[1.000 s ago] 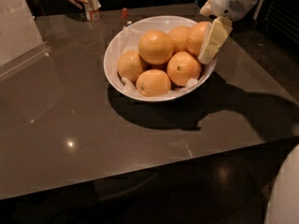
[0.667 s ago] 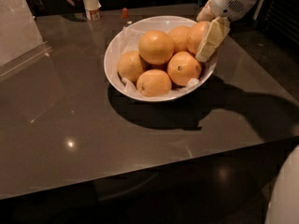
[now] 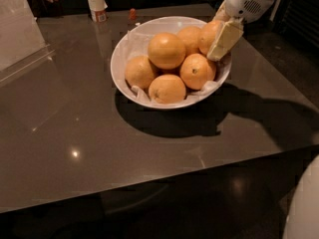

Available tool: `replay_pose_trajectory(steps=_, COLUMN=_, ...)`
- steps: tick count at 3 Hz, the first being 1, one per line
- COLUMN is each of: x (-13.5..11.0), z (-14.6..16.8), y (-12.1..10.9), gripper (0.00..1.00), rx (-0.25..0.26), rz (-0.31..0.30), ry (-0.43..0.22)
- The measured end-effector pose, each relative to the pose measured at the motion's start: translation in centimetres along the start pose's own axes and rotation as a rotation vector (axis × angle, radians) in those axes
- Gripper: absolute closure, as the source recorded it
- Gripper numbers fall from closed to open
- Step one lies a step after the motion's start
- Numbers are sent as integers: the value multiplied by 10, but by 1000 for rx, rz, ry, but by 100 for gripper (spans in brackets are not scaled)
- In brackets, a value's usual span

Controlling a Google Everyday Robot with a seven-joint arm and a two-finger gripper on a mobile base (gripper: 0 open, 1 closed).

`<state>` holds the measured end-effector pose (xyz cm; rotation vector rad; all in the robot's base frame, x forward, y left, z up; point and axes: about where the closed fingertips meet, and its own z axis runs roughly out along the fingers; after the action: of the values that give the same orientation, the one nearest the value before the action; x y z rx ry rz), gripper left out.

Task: Pick orange from white bowl

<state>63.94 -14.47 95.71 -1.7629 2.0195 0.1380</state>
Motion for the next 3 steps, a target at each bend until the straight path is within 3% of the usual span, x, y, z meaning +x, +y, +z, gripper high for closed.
replay_pose_trajectory(steps=1, x=0, z=0, y=0, gripper=89, rx=0, rz=0, ry=0)
replay_pose_trajectory(steps=2, x=-19, z=-19, y=6, gripper=100, rx=27, rz=-35, ry=-46)
replay_pose_trajectory(steps=3, x=-42, z=-61, y=30, gripper=100, rx=69, rz=-89, ry=-118)
